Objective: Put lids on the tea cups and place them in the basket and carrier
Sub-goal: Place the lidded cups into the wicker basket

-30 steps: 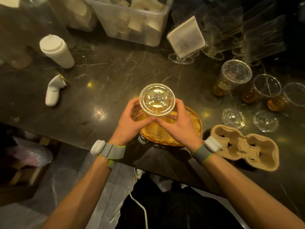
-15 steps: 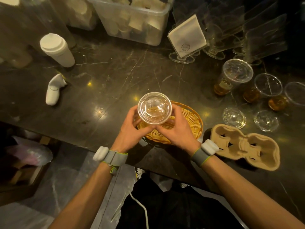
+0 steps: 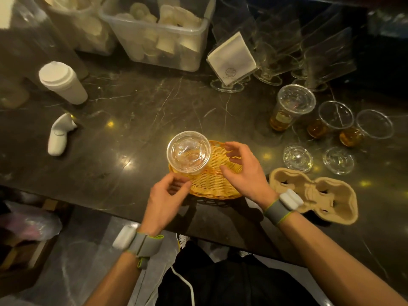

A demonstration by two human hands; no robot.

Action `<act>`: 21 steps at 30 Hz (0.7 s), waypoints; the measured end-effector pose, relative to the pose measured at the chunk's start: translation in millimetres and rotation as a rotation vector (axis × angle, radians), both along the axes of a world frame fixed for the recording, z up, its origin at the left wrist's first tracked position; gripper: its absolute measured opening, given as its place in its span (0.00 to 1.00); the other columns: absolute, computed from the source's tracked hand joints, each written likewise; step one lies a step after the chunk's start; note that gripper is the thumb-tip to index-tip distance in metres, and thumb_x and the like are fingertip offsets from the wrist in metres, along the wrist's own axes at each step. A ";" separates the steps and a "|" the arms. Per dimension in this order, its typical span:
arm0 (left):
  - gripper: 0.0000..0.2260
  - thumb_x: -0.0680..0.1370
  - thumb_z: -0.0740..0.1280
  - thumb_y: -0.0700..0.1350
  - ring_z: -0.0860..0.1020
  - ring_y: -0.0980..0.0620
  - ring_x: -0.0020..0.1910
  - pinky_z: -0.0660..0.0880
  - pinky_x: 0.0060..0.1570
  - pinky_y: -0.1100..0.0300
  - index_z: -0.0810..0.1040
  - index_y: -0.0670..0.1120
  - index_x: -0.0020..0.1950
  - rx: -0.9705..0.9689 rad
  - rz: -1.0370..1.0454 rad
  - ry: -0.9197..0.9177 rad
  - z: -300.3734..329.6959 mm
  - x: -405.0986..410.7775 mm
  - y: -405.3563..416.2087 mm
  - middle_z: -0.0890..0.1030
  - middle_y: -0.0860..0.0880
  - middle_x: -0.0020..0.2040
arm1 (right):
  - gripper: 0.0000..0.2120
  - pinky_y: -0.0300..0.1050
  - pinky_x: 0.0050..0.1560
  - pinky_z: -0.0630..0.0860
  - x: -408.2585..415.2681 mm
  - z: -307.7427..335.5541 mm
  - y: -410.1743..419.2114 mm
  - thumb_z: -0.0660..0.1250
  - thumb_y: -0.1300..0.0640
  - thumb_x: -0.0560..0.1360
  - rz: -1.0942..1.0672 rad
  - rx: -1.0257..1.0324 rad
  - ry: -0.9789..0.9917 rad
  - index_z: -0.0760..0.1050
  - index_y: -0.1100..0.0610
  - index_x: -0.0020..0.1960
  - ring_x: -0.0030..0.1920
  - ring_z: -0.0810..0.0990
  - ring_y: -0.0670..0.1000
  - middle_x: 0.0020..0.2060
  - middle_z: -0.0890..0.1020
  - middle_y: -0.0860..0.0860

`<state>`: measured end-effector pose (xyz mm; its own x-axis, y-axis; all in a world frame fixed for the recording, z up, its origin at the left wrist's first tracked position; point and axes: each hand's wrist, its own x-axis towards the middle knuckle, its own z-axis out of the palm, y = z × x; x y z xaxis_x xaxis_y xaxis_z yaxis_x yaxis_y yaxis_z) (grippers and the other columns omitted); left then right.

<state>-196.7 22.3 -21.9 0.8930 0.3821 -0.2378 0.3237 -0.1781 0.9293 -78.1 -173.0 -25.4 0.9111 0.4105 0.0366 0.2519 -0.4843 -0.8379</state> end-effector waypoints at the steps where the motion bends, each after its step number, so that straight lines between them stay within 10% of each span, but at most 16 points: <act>1: 0.03 0.76 0.73 0.41 0.83 0.51 0.42 0.80 0.46 0.60 0.83 0.48 0.47 -0.018 -0.032 0.018 2.3 2.4 -5.9 0.84 0.49 0.42 | 0.25 0.34 0.60 0.74 1.8 0.9 -4.0 0.71 0.54 0.72 -0.020 0.007 -0.002 0.68 0.49 0.68 0.58 0.76 0.42 0.60 0.75 0.47; 9: 0.04 0.77 0.71 0.39 0.83 0.44 0.46 0.81 0.51 0.49 0.82 0.47 0.50 -0.050 -0.299 0.030 10.5 35.4 -53.2 0.84 0.45 0.44 | 0.22 0.34 0.61 0.73 10.6 6.7 -39.3 0.74 0.59 0.73 -0.171 0.047 -0.059 0.72 0.56 0.65 0.58 0.78 0.45 0.58 0.78 0.52; 21: 0.07 0.77 0.70 0.39 0.80 0.54 0.41 0.74 0.43 0.68 0.80 0.51 0.48 0.065 -0.481 -0.088 8.9 127.3 -129.2 0.82 0.53 0.41 | 0.20 0.42 0.60 0.76 39.2 11.4 -103.8 0.74 0.58 0.73 -0.434 0.089 -0.048 0.73 0.55 0.63 0.56 0.79 0.47 0.56 0.80 0.51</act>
<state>-69.4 -107.0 -13.0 0.9875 -0.0671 -0.1426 0.1110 -0.3465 0.9315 -38.9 -276.8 -14.0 0.9947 -0.0166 0.1011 0.0807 -0.4802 -0.8735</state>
